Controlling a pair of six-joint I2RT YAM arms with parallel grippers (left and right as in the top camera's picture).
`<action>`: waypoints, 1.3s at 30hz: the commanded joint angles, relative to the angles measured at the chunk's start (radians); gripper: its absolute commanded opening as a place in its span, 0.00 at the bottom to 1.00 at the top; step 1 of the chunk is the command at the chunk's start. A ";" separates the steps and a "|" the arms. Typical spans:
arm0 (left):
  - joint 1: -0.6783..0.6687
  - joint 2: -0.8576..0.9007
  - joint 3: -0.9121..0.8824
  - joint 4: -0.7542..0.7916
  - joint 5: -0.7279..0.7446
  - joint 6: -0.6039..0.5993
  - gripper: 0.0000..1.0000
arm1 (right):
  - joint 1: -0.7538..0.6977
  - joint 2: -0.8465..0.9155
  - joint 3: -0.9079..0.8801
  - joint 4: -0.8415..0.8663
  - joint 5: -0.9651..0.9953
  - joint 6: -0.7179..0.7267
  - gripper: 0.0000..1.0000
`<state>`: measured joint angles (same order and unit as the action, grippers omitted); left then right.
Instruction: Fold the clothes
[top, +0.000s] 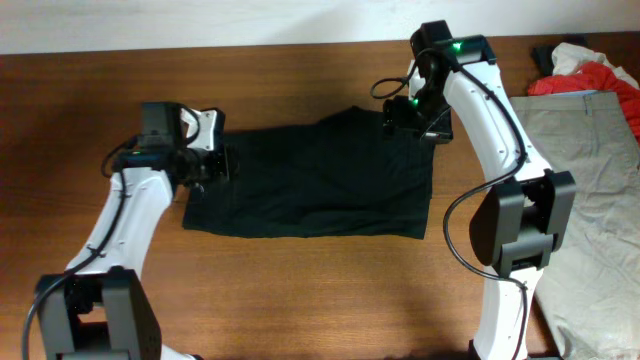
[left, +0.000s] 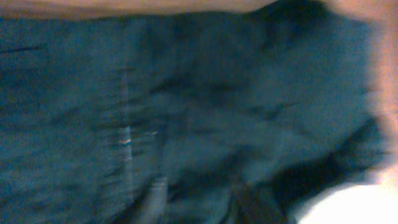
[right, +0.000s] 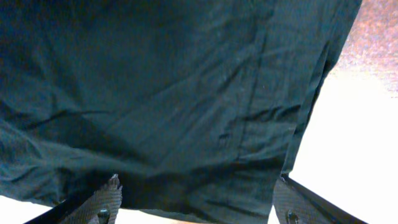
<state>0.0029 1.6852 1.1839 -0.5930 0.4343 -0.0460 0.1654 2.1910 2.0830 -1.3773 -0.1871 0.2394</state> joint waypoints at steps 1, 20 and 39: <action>-0.096 0.002 0.011 -0.008 -0.351 0.001 0.15 | 0.010 0.007 -0.083 0.025 -0.012 0.005 0.78; 0.077 0.398 0.010 -0.093 -0.397 -0.208 0.01 | 0.022 0.007 -0.624 0.216 0.167 0.032 0.04; 0.312 0.291 0.227 -0.341 -0.398 -0.237 0.92 | 0.016 -0.025 -0.222 0.211 0.181 0.084 0.98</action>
<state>0.3115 2.0083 1.3979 -0.9455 0.0662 -0.2844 0.1886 2.1761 1.8454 -1.1694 -0.0238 0.3164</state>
